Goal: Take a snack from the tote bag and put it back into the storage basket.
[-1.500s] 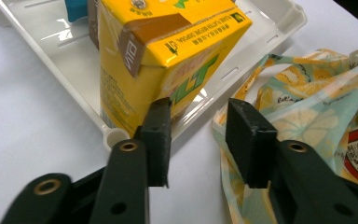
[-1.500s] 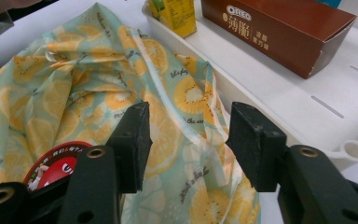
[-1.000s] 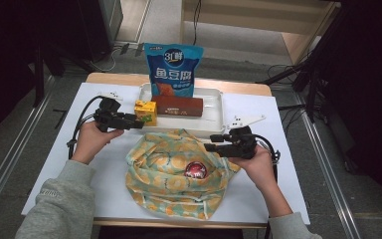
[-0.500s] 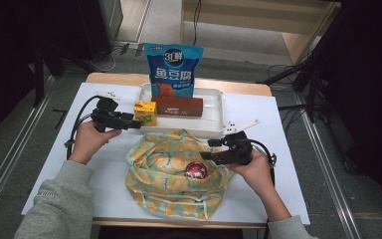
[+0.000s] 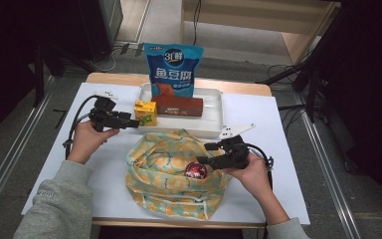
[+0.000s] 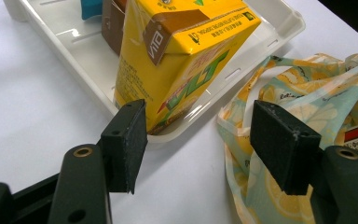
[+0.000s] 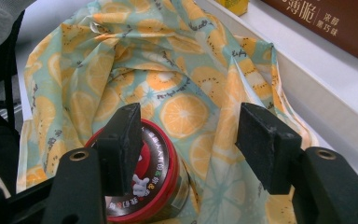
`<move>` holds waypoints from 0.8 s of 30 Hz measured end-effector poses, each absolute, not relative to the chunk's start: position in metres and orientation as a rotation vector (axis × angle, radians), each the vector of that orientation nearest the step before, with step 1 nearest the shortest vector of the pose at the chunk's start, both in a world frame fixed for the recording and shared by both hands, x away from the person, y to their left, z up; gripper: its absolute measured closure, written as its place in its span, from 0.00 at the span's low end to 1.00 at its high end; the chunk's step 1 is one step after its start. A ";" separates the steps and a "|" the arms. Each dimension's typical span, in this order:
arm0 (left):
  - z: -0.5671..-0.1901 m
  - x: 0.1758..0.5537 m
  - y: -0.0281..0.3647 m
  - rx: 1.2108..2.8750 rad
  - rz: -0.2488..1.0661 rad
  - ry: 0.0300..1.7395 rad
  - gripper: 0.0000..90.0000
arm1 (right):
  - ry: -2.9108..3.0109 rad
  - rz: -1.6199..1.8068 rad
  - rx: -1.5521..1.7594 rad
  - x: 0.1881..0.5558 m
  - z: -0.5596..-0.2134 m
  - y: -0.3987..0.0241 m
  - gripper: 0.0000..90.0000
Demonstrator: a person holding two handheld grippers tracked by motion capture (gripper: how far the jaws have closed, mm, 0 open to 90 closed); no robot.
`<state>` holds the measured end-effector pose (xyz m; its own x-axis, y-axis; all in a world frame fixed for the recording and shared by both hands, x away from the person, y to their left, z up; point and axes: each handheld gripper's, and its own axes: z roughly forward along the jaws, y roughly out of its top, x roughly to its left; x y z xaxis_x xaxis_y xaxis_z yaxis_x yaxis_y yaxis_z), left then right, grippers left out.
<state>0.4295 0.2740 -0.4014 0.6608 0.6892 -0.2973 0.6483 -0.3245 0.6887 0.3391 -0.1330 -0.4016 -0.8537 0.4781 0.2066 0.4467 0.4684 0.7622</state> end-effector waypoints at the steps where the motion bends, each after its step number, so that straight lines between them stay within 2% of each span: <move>1: -0.401 0.430 0.274 2.048 0.063 1.035 0.41 | 2.663 1.364 0.842 0.338 -0.402 -0.132 0.45; 24: -0.402 0.430 0.276 2.056 0.073 1.045 0.41 | 2.662 1.369 0.795 0.325 -0.403 -0.125 0.46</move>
